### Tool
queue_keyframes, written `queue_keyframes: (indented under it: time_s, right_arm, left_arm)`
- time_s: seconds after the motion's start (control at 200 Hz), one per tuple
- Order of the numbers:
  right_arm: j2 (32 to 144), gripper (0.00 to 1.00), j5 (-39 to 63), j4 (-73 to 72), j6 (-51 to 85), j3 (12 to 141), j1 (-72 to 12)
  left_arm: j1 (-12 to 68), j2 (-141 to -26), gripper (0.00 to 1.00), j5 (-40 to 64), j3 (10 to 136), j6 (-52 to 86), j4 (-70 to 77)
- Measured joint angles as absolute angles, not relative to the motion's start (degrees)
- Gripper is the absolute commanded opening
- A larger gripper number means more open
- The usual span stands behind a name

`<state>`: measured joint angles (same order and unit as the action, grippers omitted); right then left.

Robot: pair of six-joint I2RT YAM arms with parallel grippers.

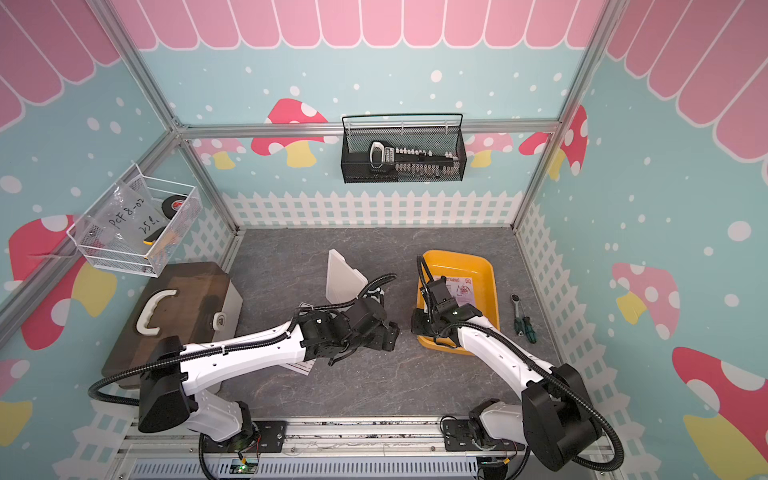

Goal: Replace the menus in the menu holders
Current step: Move the storage box to the center of the board, then pick up the menu from the storage box.

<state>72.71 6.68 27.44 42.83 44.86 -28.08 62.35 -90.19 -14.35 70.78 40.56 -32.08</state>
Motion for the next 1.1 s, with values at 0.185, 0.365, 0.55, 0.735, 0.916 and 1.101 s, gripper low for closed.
queue_keyframes:
  time_s: [0.185, 0.365, 0.55, 0.735, 0.916, 1.101]
  right_arm:
    - [72.0, 0.36, 7.0, 27.4, 44.4, 42.0, -28.2]
    - [70.0, 0.62, 6.6, 31.0, 41.7, 45.0, -27.1]
    - [72.0, 0.86, 4.8, 33.6, 34.8, 55.9, -18.2]
    - [81.0, 0.99, 3.6, 31.4, 29.7, 59.0, -9.1]
    - [89.0, 0.99, 3.4, 29.5, 28.7, 58.9, -2.9]
    - [94.8, 0.99, 2.3, 28.6, 28.1, 59.3, -0.1]
  left_arm:
    - [62.3, -91.6, 0.96, -14.7, 72.3, 40.6, -31.2]
    - [62.3, -93.5, 0.96, -15.4, 75.5, 40.5, -30.8]
    - [61.4, -99.9, 1.00, -15.7, 82.6, 40.3, -30.7]
    - [59.4, -109.8, 0.99, -12.8, 93.4, 40.3, -29.9]
    - [55.8, -117.5, 1.00, -8.9, 99.4, 40.3, -29.3]
    - [52.6, -122.7, 1.00, -6.6, 103.6, 39.0, -30.7]
